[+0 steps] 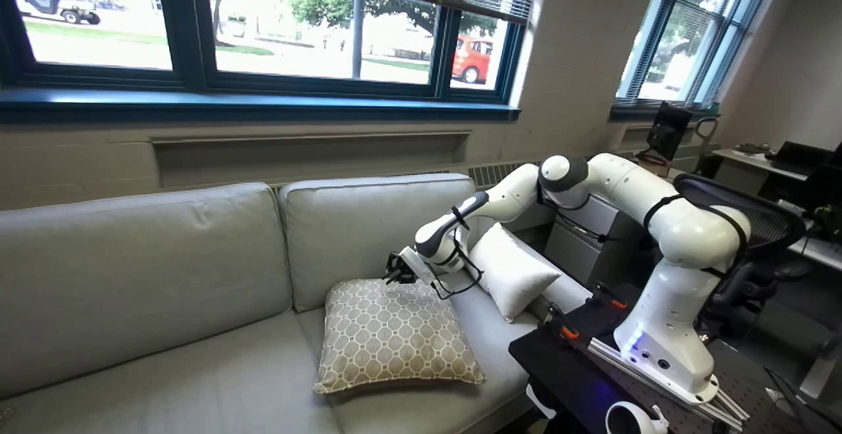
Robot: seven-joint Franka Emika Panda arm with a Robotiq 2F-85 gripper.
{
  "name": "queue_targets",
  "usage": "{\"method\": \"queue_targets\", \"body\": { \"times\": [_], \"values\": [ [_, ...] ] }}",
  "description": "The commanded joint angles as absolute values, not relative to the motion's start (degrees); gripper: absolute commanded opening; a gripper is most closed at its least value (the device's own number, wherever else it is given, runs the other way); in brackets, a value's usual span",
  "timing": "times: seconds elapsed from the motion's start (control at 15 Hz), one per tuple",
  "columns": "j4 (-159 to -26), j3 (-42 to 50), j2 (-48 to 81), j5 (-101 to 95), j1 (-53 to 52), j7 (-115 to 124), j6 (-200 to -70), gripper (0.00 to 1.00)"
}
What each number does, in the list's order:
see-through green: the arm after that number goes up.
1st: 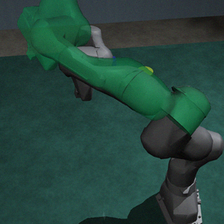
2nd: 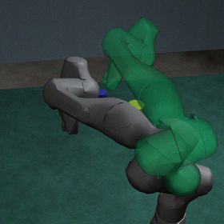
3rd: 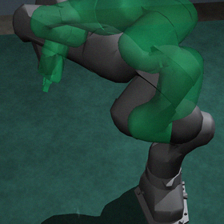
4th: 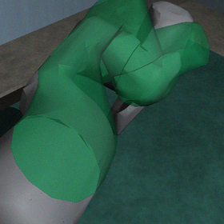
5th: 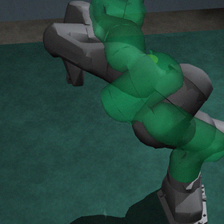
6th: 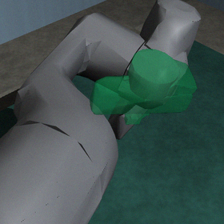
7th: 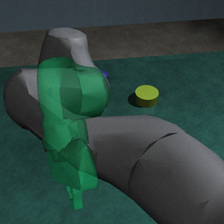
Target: Put the pillows upright against the armrest
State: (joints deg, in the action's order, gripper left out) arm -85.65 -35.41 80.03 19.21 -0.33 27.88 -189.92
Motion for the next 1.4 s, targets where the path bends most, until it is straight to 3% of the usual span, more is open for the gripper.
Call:
{"method": "queue_targets", "body": {
  "times": [0.0, 0.07, 0.13, 0.27, 0.33, 1.33],
  "values": [
    [-94.4, -41.4, 78.1, 14.1, 5.4, 23.2, -188.2, 0.50],
    [-95.8, -41.7, 78.0, 13.5, 5.6, 19.9, -188.0, 0.58],
    [-90.1, -39.7, 79.9, 16.4, 2.3, 22.9, -189.1, 0.41],
    [-92.6, -40.9, 79.8, 15.1, 3.5, 20.7, -189.0, 0.56],
    [-93.1, -41.0, 79.7, 14.9, 3.8, 20.3, -189.0, 0.59],
    [-93.5, -41.0, 79.4, 14.8, 4.0, 20.0, -188.8, 0.59]
  ]
}}
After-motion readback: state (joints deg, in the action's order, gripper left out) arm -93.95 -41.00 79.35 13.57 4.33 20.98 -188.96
